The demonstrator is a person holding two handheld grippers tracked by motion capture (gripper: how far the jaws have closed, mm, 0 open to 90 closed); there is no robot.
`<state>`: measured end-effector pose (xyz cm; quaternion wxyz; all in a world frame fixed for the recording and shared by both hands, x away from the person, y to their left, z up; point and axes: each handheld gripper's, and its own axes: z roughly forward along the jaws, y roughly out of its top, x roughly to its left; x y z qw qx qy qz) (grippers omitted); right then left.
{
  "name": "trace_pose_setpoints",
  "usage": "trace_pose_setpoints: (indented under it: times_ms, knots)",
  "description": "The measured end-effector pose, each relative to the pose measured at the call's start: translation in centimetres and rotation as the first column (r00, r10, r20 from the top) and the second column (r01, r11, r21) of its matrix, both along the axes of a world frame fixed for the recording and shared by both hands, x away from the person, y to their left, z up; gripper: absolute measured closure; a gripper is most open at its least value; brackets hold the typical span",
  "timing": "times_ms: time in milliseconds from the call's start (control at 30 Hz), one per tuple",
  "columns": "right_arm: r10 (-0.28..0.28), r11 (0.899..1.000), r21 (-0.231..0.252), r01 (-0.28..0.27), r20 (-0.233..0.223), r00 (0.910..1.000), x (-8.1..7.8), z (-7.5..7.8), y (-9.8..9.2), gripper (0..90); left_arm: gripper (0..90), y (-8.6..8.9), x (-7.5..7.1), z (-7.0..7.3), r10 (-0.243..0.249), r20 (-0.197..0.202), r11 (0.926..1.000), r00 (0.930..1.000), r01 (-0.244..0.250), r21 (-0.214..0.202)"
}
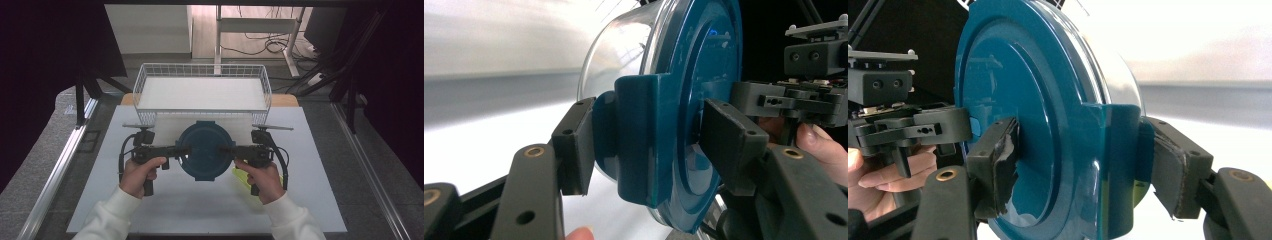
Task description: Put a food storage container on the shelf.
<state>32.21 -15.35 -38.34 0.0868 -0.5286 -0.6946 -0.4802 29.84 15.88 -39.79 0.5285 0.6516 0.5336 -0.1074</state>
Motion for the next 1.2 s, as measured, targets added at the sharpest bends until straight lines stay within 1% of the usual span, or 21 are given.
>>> trace_pose_setpoints:
  times_ms: [33,67,100,233,267,300,367,500,567,667,733,767,800,833,867,933,1067,1100,1200]
  knots:
    - [0.000,1.000,-0.002,0.000,0.003,1.0000,0.1,0.3,0.1,33.9,41.6,0.0,0.0,0.0,0.000,0.000,1.0000,1.0000,0.000,0.000]
    - [-0.002,1.000,-0.004,0.002,0.010,0.9999,0.3,0.5,0.1,33.8,41.3,-0.1,0.3,0.5,0.005,0.012,1.0000,0.9999,-0.005,0.003]
    - [-0.002,1.000,-0.004,0.002,0.010,0.9999,0.3,0.5,0.1,33.8,41.3,-0.1,0.3,0.5,0.005,0.012,1.0000,0.9999,-0.005,0.003]
    - [0.004,1.000,-0.001,-0.004,0.007,1.0000,1.1,1.6,0.2,33.8,41.3,0.0,0.9,1.6,0.008,0.016,0.9999,0.9998,-0.008,0.007]
    - [0.004,1.000,-0.002,-0.004,0.014,0.9999,1.4,2.0,0.3,33.8,41.3,0.2,1.3,2.0,0.007,0.020,1.0000,0.9998,-0.007,0.006]
    - [0.004,1.000,-0.002,-0.004,0.014,0.9999,1.4,2.0,0.3,33.8,41.3,0.2,1.3,2.0,0.007,0.020,1.0000,0.9998,-0.007,0.006]
    - [0.009,1.000,-0.006,-0.009,0.017,0.9998,1.8,2.6,0.5,33.8,41.3,0.3,1.5,2.5,0.009,0.024,0.9999,0.9997,-0.009,0.006]
    - [0.011,1.000,-0.002,-0.011,0.023,0.9997,2.2,3.3,0.7,33.8,41.3,0.5,1.9,3.2,0.010,0.033,0.9999,0.9994,-0.011,0.007]
    - [0.011,1.000,-0.008,-0.011,0.032,0.9994,2.4,3.9,0.8,33.8,41.4,0.6,2.1,3.5,0.010,0.035,0.9999,0.9993,-0.010,0.002]
    - [0.012,1.000,-0.010,-0.011,0.038,0.9992,2.5,4.2,0.8,33.8,41.4,0.7,2.4,4.1,0.006,0.040,1.0000,0.9992,-0.006,0.003]
    - [0.009,1.000,-0.006,-0.009,0.047,0.9988,2.7,4.8,0.9,33.8,41.4,0.7,2.6,4.6,0.006,0.048,1.0000,0.9988,-0.006,0.000]
    - [0.009,1.000,-0.006,-0.009,0.047,0.9988,2.7,4.8,0.9,33.8,41.4,0.7,2.6,4.6,0.006,0.048,1.0000,0.9988,-0.006,0.000]
    - [0.005,1.000,-0.015,-0.004,0.055,0.9985,2.8,5.3,0.8,33.8,41.3,0.6,3.0,4.9,0.001,0.048,1.0000,0.9988,-0.001,-0.008]
    - [0.005,1.000,-0.015,-0.004,0.055,0.9985,2.8,5.3,0.8,33.8,41.4,0.6,3.0,4.9,0.001,0.048,1.0000,0.9988,-0.001,-0.008]
    - [0.005,1.000,-0.021,-0.004,0.063,0.9980,3.1,5.9,0.7,33.8,41.4,0.5,3.2,5.2,0.001,0.050,0.9999,0.9988,-0.001,-0.011]
    - [0.001,1.000,-0.019,0.000,0.062,0.9981,3.2,6.1,0.7,33.8,41.4,0.4,3.5,5.7,0.000,0.057,0.9999,0.9984,0.001,-0.012]
    - [-0.002,1.000,-0.010,0.003,0.073,0.9973,3.9,7.3,0.5,33.8,41.5,0.3,4.4,7.0,-0.004,0.070,1.0000,0.9975,0.004,-0.004]
    - [-0.002,1.000,-0.010,0.003,0.073,0.9973,3.9,7.3,0.5,33.8,41.5,0.3,4.4,7.0,-0.004,0.070,1.0000,0.9975,0.004,-0.004]
    - [-0.003,1.000,-0.003,0.003,0.073,0.9973,4.4,7.8,0.6,33.9,41.8,0.6,5.0,7.7,0.005,0.075,1.0000,0.9972,-0.004,-0.006]
